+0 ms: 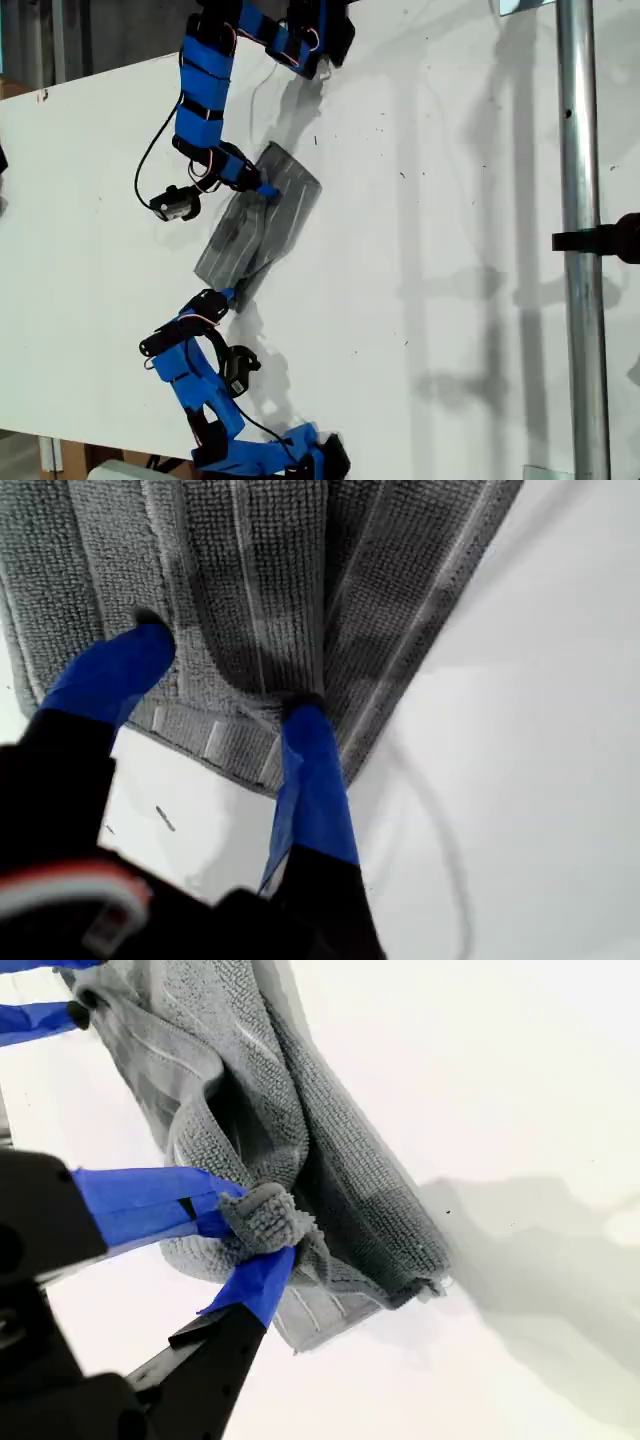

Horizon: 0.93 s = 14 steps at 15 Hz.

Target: Grasp corners of a towel and fold twice.

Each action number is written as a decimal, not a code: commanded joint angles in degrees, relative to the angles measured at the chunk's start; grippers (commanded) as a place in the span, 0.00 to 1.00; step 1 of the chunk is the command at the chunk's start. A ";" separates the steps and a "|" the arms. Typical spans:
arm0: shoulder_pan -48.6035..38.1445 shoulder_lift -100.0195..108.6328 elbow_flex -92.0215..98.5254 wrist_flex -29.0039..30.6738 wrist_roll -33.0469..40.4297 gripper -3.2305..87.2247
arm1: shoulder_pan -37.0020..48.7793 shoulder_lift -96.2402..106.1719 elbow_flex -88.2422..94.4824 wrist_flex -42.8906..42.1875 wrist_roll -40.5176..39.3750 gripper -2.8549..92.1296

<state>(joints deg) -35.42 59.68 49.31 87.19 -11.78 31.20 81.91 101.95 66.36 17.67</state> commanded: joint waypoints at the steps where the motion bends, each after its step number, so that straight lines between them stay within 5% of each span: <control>1: -1.05 3.87 -0.35 0.79 0.88 0.07 | 0.00 -2.46 -3.34 -1.67 -1.58 0.24; 2: -1.05 3.87 -0.35 0.79 0.88 0.07 | 0.53 -3.52 -3.34 -1.67 -2.11 0.07; 3: -1.14 3.87 -0.35 0.79 0.97 0.07 | 1.14 -3.78 -3.34 -0.88 -2.37 0.05; 14: -1.67 3.87 0.09 1.32 0.00 0.04 | -13.71 9.32 -16.08 15.47 5.54 0.03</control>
<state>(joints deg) -35.51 59.68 49.75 87.63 -11.87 19.60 86.13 90.26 80.77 21.88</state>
